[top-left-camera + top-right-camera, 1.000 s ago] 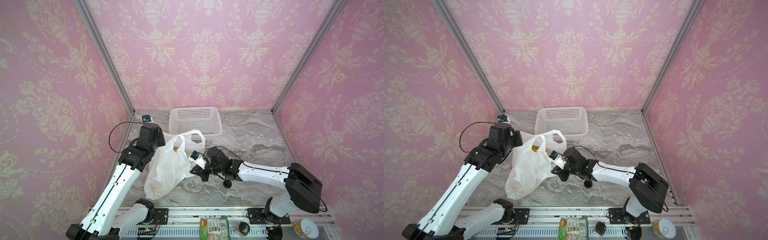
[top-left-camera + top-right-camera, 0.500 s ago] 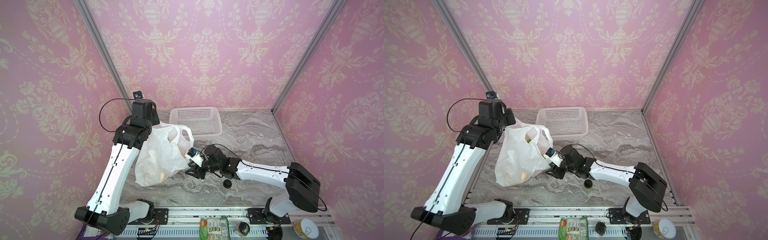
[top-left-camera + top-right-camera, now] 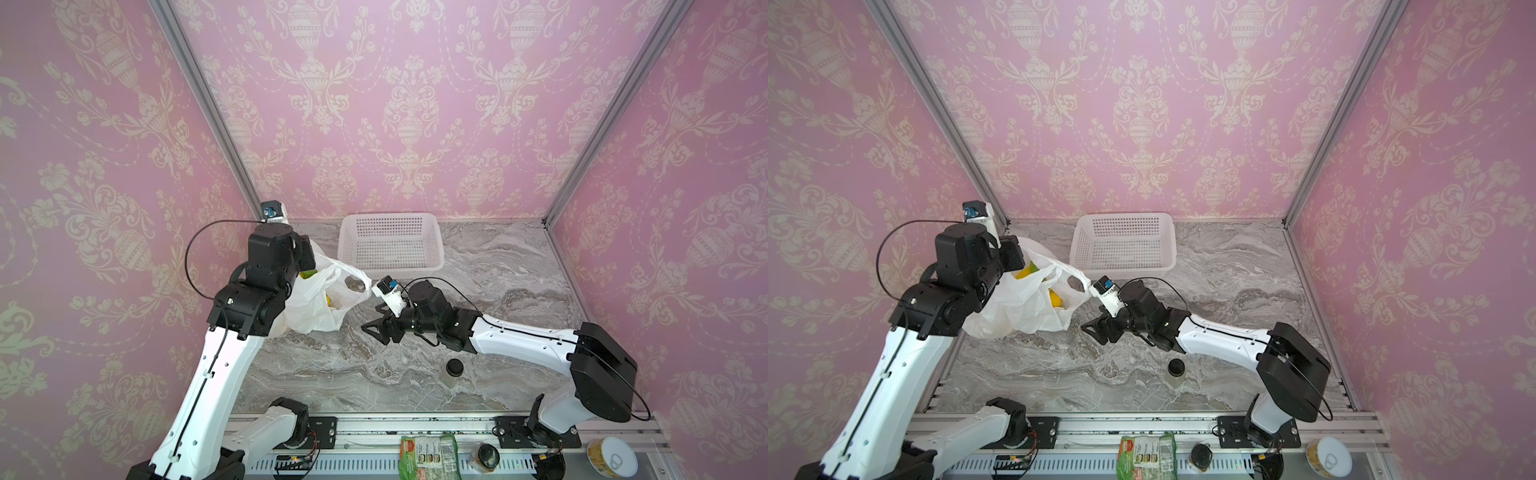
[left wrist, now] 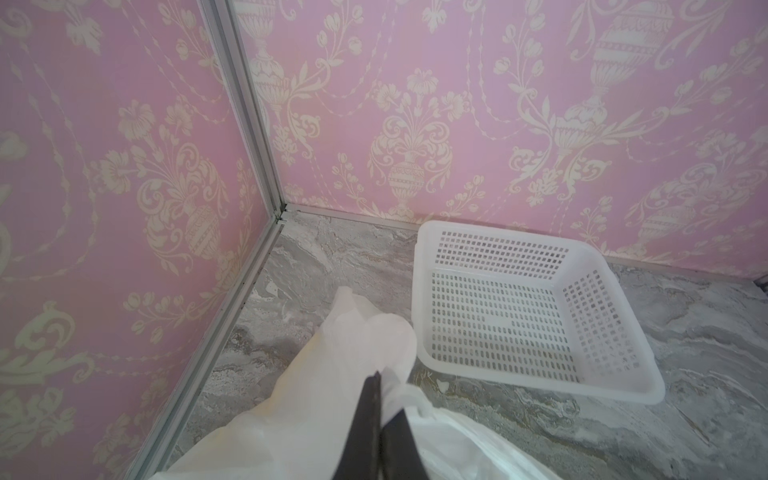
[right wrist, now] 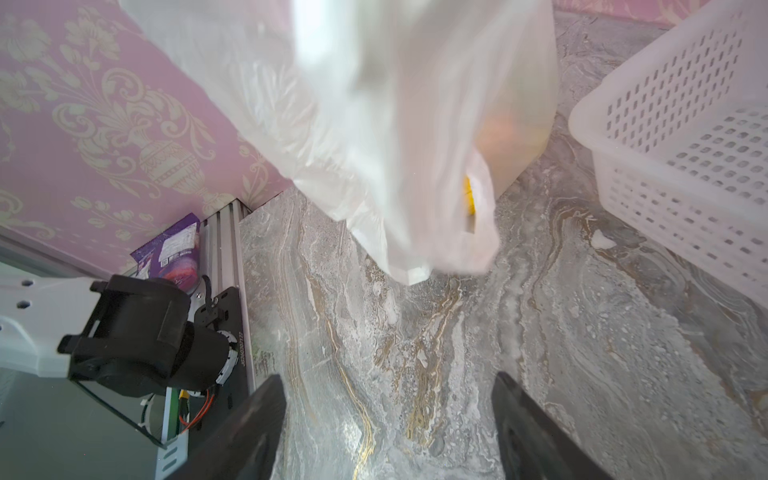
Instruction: Untie the knot of the plastic bag and take out the fruit
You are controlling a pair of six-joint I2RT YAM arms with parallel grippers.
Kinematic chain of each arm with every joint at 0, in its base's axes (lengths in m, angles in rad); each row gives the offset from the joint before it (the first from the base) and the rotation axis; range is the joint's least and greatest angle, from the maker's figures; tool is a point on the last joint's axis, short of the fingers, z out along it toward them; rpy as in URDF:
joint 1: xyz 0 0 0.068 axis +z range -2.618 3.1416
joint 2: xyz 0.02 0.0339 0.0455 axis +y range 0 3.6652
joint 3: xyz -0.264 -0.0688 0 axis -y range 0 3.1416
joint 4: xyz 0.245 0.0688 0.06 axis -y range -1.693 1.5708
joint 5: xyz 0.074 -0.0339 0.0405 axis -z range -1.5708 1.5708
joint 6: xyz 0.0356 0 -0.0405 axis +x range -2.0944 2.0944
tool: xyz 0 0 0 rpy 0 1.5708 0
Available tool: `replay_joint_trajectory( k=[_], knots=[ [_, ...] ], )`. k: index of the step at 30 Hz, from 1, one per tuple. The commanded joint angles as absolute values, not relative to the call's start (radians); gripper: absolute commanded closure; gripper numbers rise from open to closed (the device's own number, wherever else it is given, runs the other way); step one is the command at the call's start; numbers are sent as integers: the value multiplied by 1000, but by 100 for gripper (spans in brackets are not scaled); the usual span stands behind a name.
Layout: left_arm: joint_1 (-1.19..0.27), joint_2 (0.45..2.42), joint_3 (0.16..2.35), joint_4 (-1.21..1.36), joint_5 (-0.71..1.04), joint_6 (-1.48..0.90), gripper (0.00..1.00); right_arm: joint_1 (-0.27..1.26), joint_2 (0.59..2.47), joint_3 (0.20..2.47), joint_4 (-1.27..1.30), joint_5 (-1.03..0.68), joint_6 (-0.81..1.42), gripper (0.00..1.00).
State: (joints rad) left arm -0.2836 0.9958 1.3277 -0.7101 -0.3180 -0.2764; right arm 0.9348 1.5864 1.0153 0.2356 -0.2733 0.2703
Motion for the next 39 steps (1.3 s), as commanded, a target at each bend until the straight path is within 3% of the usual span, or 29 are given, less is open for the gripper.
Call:
replay_joint_trajectory(
  k=[1, 4, 8, 12, 16, 21, 23, 26, 27, 34, 39],
  knots=[
    [-309, 930, 1155, -635, -206, -328, 100, 935, 1642, 1061, 321, -365, 326, 16],
    [-341, 909, 1071, -630, -149, -341, 100, 942, 1662, 1075, 315, -339, 345, 10],
    [-405, 862, 1046, -643, -166, -343, 100, 941, 1646, 1090, 200, -90, 335, 0],
    [-416, 833, 1042, -656, -185, -343, 98, 932, 1595, 1060, 160, 146, 324, 0],
    [-417, 857, 1042, -667, -213, -348, 91, 931, 1564, 1054, 160, 131, 272, 3],
    [-417, 879, 1048, -687, -283, -389, 66, 961, 1504, 985, 242, -67, 189, 0],
    [-417, 877, 1052, -696, -308, -416, 41, 973, 1482, 962, 260, -119, 176, 0],
    [-417, 843, 1048, -695, -314, -449, 15, 980, 1452, 924, 305, -177, 180, 0],
    [-417, 821, 1044, -698, -316, -467, 1, 983, 1451, 918, 315, -183, 189, 0],
    [-417, 649, 1032, -789, -411, -688, 1, 1001, 1483, 937, 285, -219, 211, 0],
    [-417, 632, 1125, -1170, -608, -1094, 1, 1014, 1506, 942, 330, -268, 242, 0]
  ],
)
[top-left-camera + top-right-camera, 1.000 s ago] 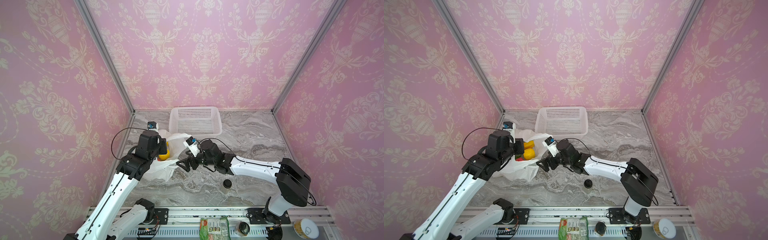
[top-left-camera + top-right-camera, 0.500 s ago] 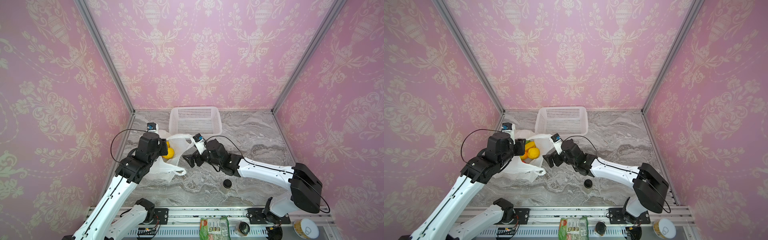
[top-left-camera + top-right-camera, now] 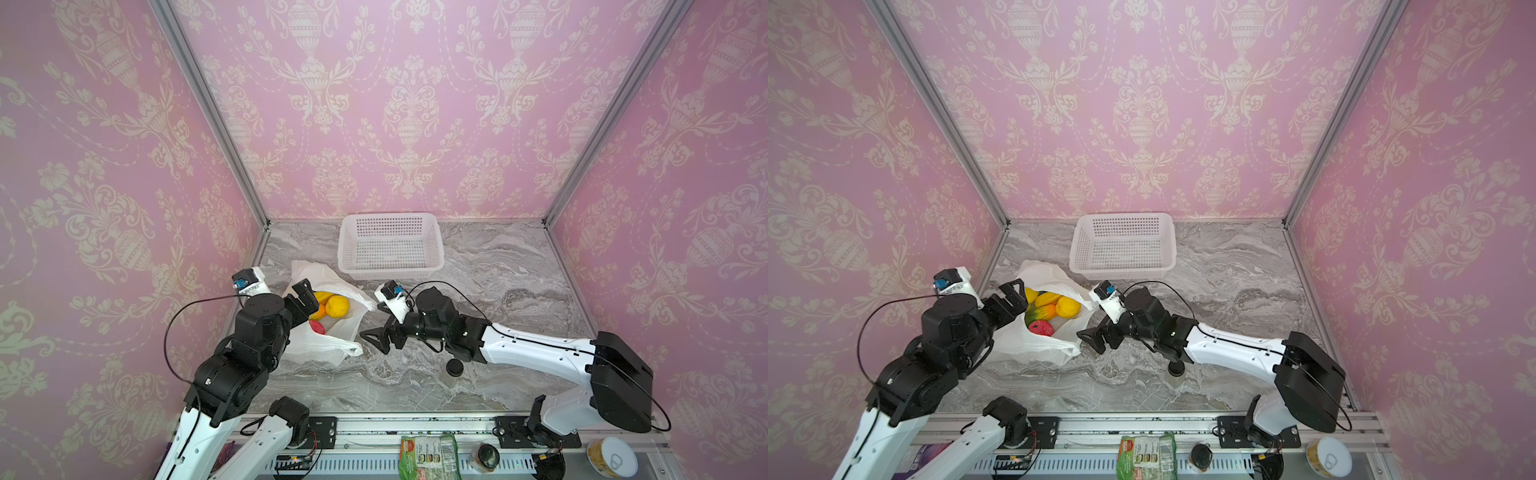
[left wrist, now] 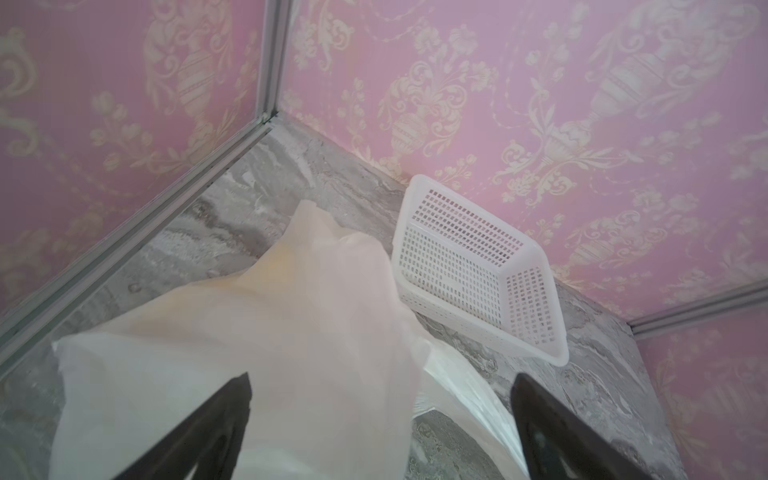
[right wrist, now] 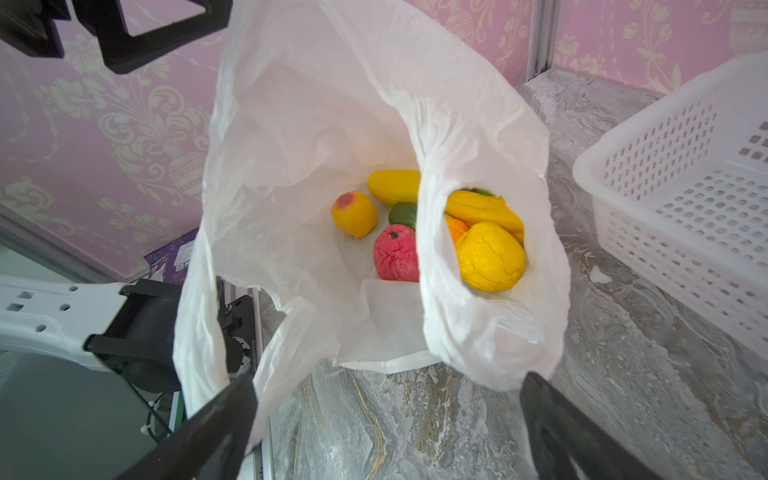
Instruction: Untie the knot of the plastic bag and take out the fruit
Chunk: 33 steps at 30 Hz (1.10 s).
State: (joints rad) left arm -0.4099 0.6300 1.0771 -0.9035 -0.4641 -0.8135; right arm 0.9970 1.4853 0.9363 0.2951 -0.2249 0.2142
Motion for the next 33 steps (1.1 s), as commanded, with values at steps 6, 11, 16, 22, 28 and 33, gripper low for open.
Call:
replay_joint_trajectory(
  k=[6, 11, 16, 22, 28, 33],
  knots=[
    [-417, 403, 1077, -1144, -543, -1021, 1, 1015, 1530, 979, 272, -128, 281, 0],
    [-417, 145, 1011, -1153, -545, -1112, 1, 1014, 1565, 1049, 179, 27, 294, 0],
    [-415, 483, 1181, -1277, -385, -1058, 12, 1014, 1612, 1128, 126, 97, 288, 2],
    [-423, 587, 1032, -1113, -164, -1119, 23, 1006, 1685, 1243, 82, 141, 283, 55],
    [-425, 606, 1130, -1319, -259, -1218, 21, 980, 1779, 1361, 15, 142, 289, 88],
    [-428, 693, 1177, -1375, -153, -1256, 24, 945, 1836, 1424, 13, 117, 321, 93]
  ],
)
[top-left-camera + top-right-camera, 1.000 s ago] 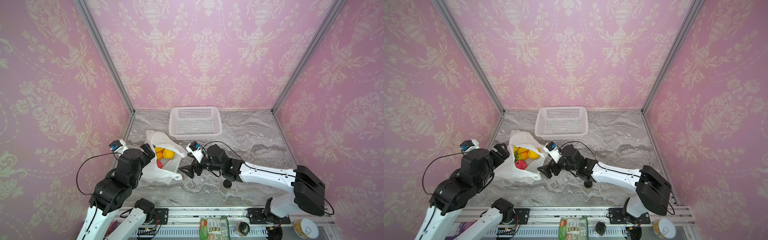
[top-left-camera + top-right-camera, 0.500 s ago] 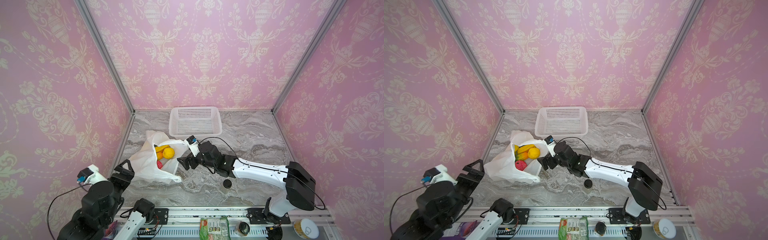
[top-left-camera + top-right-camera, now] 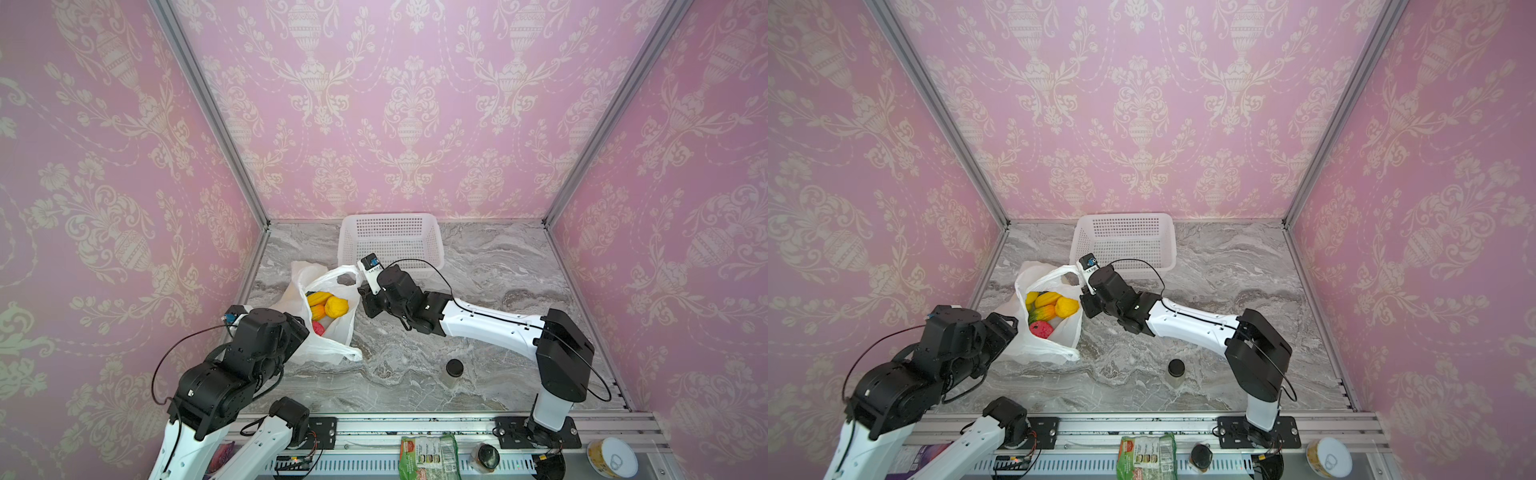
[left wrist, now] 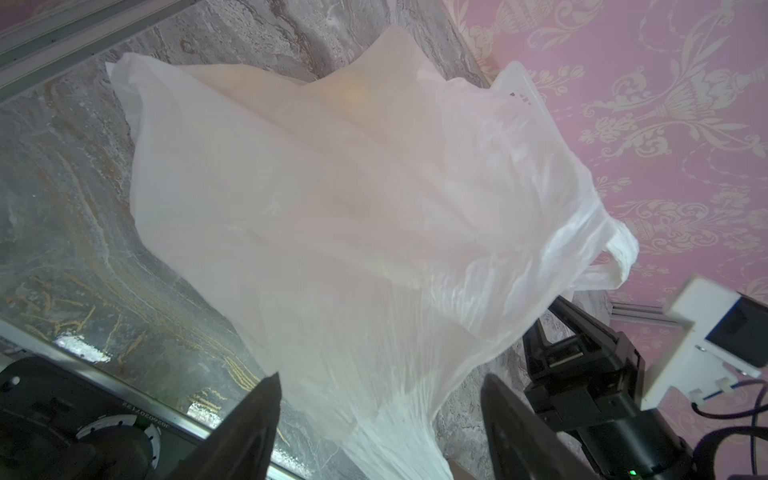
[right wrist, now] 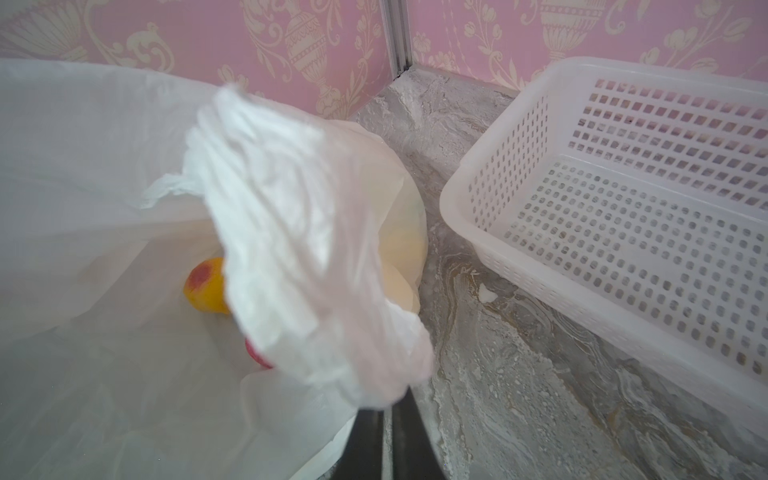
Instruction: Untie the knot of the plastic bag and take out the fruit
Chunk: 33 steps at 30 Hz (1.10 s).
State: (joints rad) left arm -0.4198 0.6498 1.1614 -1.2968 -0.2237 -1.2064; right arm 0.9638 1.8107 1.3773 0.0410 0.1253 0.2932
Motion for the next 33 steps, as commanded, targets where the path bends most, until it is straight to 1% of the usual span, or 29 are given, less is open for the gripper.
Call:
replay_joint_trajectory(
  k=[1, 4, 6, 8, 10, 13, 15, 17, 20, 22, 26, 29, 33],
  knots=[
    [-435, 693, 1164, -1345, -119, -1257, 25, 939, 1847, 1434, 13, 110, 326, 94],
    [-495, 665, 1104, -1269, -99, -1310, 25, 930, 1864, 1452, 12, 104, 334, 95],
    [-561, 661, 1070, -1230, -124, -1353, 24, 929, 1870, 1459, 11, 100, 333, 95],
    [-651, 700, 1052, -1178, -162, -1387, 22, 930, 1874, 1470, 5, 99, 332, 95],
    [-771, 789, 1064, -1133, -216, -1414, 21, 929, 1876, 1475, 2, 97, 329, 96],
    [-964, 979, 1159, -1143, -367, -1462, 19, 928, 1873, 1474, 5, 99, 327, 96],
    [-1023, 1095, 1238, -1180, -414, -1471, 18, 928, 1869, 1466, 11, 99, 327, 96],
    [-1050, 1178, 1300, -1217, -442, -1472, 17, 924, 1863, 1456, 16, 102, 325, 96],
    [-1057, 1202, 1309, -1256, -466, -1515, 15, 915, 1858, 1444, 13, 103, 330, 96],
    [-1057, 1169, 1305, -1276, -492, -1543, 15, 901, 1859, 1438, 20, 93, 341, 97],
    [-1064, 1047, 1334, -1394, -558, -1632, 15, 867, 1879, 1443, 42, 44, 381, 96],
    [-1065, 969, 1260, -1376, -544, -1682, 14, 846, 1909, 1485, 43, 13, 391, 95],
    [-1065, 947, 1226, -1379, -506, -1703, 13, 836, 1983, 1608, 1, 1, 384, 95]
  ],
)
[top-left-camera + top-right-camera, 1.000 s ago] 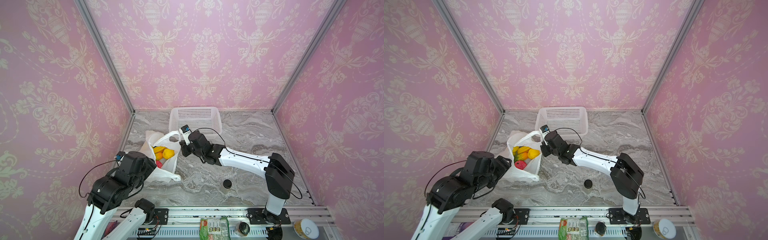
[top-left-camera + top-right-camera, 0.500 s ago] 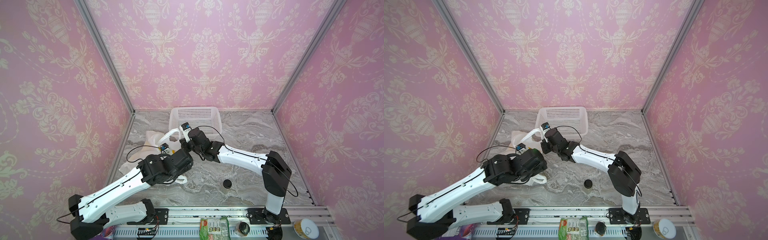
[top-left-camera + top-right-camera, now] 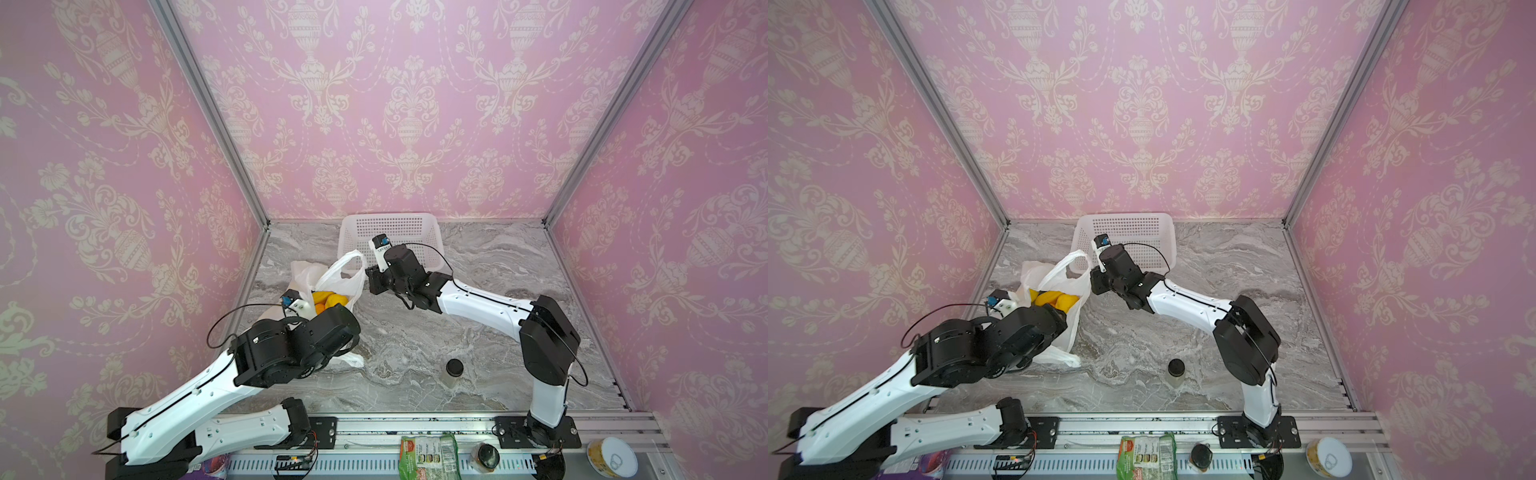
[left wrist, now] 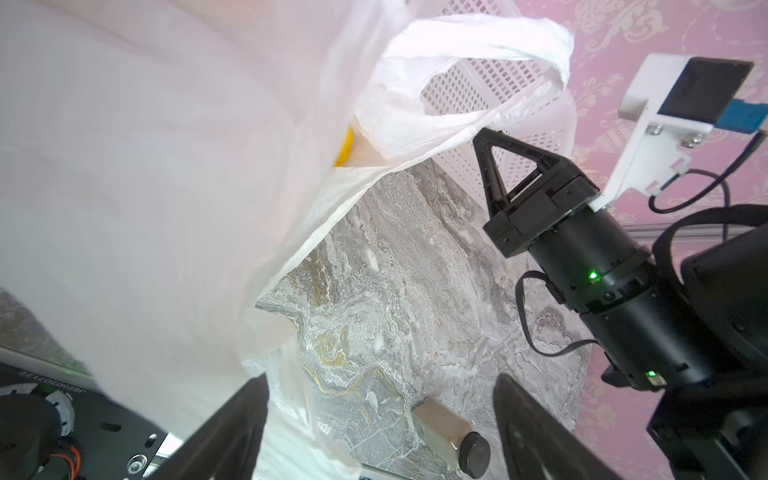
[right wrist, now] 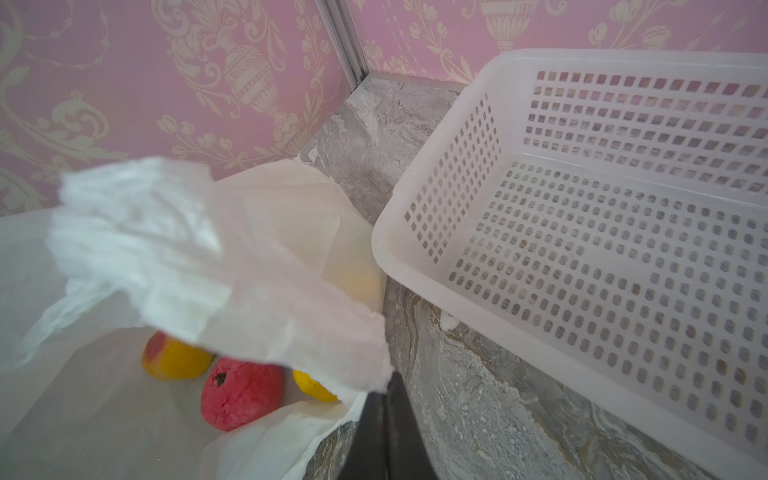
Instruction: Untie the knot of the plastic bag and take out the fruit
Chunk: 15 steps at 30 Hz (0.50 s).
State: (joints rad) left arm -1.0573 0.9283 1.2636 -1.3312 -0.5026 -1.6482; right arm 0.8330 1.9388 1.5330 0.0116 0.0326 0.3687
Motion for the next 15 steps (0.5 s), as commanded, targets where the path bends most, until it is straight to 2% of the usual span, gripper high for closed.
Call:
replay_joint_trajectory(
  k=[1, 8, 15],
  knots=[
    [-1065, 944, 1218, -1370, -492, -1701, 13, 834, 2009, 1654, -19, 1, 381, 95],
    [-1065, 943, 1170, -1289, -431, -1694, 13, 832, 2154, 1924, -157, 8, 371, 97],
    [-1065, 939, 1049, -1171, -385, -1743, 11, 832, 2141, 1888, -129, -2, 379, 97]
  ],
)
